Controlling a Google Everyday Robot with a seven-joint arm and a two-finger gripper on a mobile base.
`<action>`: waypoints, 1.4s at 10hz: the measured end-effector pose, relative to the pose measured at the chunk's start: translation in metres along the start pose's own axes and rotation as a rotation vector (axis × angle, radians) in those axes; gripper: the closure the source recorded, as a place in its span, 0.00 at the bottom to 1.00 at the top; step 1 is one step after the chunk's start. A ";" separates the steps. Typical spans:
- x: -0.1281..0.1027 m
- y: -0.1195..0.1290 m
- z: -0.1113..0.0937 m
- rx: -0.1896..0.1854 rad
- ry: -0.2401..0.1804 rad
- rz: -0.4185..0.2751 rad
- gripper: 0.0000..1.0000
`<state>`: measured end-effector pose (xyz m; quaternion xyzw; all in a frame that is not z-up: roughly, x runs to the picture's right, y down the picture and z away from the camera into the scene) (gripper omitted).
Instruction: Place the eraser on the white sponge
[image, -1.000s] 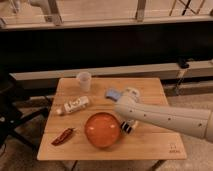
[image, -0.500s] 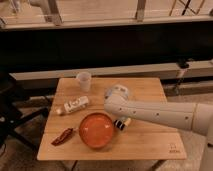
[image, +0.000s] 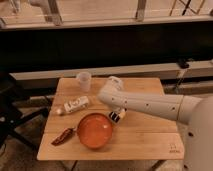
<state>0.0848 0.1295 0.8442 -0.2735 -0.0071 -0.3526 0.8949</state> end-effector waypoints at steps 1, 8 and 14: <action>0.004 -0.003 0.001 -0.001 -0.002 0.007 1.00; 0.022 -0.023 0.005 0.010 -0.036 0.054 1.00; 0.009 -0.053 0.007 0.051 -0.041 0.056 1.00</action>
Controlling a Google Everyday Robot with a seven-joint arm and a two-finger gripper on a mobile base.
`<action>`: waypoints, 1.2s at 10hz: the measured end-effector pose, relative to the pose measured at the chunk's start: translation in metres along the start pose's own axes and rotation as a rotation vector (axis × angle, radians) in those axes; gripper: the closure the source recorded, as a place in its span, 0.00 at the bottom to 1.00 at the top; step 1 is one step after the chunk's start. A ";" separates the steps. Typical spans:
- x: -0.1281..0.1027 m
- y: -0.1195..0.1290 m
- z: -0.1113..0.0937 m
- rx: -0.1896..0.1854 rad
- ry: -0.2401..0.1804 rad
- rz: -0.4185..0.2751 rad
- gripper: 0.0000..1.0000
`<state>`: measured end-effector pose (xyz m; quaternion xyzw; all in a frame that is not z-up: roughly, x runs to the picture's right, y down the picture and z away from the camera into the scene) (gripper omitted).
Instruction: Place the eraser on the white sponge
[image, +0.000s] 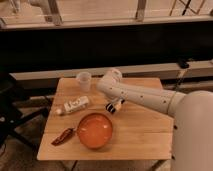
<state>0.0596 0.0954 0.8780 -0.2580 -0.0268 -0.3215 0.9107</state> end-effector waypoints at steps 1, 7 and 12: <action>-0.003 -0.008 0.000 0.009 0.004 -0.004 1.00; 0.001 -0.043 -0.001 0.075 0.006 0.012 1.00; 0.024 -0.063 -0.001 0.103 -0.004 0.060 1.00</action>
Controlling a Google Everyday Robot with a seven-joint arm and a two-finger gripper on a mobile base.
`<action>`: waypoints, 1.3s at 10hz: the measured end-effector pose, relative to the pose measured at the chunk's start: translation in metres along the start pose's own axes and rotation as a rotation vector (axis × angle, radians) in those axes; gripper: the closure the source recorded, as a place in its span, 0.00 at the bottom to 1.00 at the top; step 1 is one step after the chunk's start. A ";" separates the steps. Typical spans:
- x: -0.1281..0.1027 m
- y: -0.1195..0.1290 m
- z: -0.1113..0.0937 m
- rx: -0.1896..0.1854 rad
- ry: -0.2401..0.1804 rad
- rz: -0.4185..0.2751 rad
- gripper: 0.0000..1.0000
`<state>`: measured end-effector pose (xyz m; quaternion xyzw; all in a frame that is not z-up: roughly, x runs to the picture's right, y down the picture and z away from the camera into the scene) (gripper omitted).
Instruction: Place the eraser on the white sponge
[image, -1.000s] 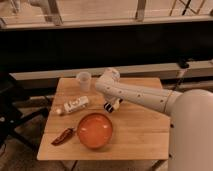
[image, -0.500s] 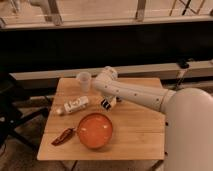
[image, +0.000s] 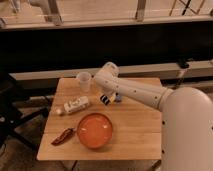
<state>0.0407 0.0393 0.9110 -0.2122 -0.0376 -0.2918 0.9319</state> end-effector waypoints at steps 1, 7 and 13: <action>0.006 -0.002 0.002 0.000 0.002 0.010 1.00; 0.035 -0.005 0.023 -0.022 0.027 0.044 1.00; 0.043 0.000 0.052 -0.067 0.025 0.048 0.76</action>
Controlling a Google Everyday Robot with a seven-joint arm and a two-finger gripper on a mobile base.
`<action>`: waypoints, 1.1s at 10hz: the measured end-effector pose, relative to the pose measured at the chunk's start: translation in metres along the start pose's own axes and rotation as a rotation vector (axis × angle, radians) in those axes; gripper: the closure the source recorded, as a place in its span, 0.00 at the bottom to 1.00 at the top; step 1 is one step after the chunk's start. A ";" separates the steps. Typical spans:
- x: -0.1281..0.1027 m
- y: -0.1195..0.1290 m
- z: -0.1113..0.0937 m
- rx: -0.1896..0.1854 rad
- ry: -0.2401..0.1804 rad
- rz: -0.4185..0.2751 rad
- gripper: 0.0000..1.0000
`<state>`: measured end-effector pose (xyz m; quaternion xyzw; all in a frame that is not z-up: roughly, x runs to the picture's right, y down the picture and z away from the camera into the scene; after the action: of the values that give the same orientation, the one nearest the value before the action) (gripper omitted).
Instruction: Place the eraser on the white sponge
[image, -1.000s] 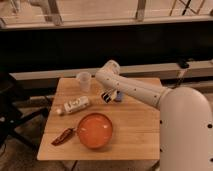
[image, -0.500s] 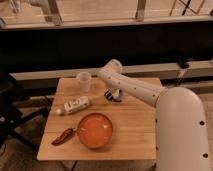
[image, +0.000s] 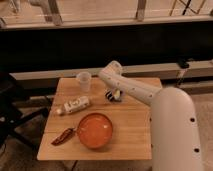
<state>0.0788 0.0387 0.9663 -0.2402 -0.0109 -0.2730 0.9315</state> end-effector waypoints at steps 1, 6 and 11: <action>-0.001 0.000 0.002 -0.004 -0.004 -0.004 0.68; -0.002 0.003 0.004 -0.018 -0.019 -0.014 0.21; -0.004 0.004 -0.007 -0.020 -0.009 -0.032 0.20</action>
<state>0.0761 0.0404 0.9579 -0.2506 -0.0162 -0.2870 0.9244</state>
